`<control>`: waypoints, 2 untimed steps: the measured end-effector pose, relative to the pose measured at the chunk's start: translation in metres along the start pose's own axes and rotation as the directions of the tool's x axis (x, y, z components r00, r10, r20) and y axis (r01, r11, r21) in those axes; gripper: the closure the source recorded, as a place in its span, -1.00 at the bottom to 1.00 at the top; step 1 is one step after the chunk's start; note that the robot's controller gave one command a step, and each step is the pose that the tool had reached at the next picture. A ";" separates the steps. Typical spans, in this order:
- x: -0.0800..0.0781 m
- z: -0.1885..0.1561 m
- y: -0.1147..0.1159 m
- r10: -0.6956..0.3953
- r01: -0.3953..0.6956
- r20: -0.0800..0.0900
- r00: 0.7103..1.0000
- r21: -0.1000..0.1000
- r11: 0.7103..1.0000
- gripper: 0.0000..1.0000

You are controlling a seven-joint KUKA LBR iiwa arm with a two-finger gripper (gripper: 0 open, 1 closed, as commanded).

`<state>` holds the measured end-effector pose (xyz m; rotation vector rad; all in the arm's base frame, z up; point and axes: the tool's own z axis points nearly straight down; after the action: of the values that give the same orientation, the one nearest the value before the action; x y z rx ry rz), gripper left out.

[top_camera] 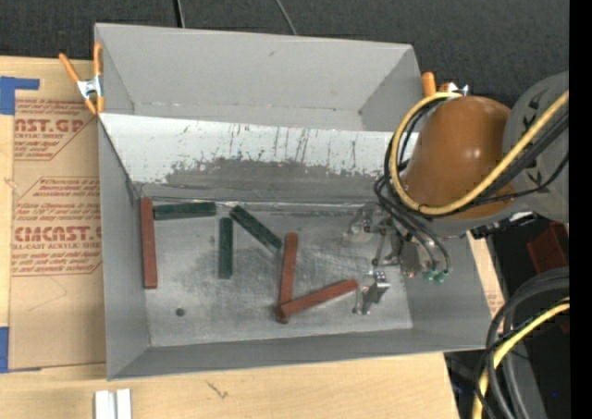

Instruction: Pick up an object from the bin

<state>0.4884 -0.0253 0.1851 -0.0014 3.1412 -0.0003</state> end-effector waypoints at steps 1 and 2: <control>0.000 0.063 -0.009 0.034 -0.034 0.006 0.999 -0.001 0.999 -1.00; -0.008 0.111 -0.019 -0.011 0.011 0.007 1.000 -0.001 1.000 1.00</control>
Offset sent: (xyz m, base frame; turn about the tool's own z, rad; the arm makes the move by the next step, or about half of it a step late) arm 0.0044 -0.0195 -0.1151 -0.0107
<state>0.4960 -0.0440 0.0745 -0.0194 3.1346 0.0006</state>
